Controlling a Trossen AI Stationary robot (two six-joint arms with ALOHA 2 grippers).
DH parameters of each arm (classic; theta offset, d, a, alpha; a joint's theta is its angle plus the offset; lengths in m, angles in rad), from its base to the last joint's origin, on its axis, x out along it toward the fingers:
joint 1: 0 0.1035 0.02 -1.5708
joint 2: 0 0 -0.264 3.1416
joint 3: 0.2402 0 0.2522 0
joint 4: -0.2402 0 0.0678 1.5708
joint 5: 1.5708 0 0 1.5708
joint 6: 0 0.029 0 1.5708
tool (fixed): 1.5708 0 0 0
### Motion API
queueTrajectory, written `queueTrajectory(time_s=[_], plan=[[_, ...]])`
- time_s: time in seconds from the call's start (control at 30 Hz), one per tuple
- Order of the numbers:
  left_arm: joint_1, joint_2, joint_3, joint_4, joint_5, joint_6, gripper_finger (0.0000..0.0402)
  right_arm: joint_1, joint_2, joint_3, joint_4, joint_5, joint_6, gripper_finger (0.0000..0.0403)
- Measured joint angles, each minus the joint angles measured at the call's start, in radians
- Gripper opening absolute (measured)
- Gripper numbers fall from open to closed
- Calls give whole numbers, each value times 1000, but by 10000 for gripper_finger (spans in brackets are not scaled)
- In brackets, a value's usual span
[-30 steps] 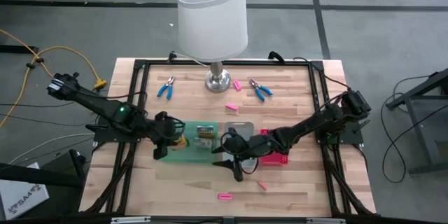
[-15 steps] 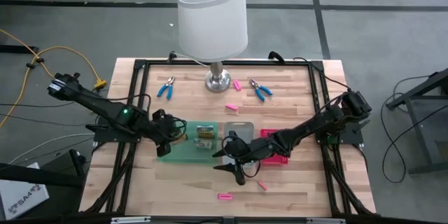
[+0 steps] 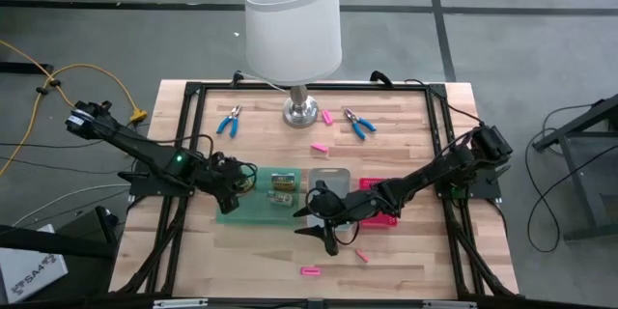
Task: Pick & Place School Supplies
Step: Put the yellow box of crayons into the green bin
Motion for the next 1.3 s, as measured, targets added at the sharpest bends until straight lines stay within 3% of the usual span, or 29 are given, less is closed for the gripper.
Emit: queueTrajectory(time_s=[0.4, 0.77, 1.3], plan=[[0, 0, -41, 44, 4, -51, 119, 0, 0, 0, 7, 0, 0, 190], [0, 6, -41, 88, 15, -51, 155, 0, 0, 0, 7, 0, 2, 190], [0, 44, -41, 128, 36, 19, 166, 0, 0, 0, 6, -1, 2, 190]])
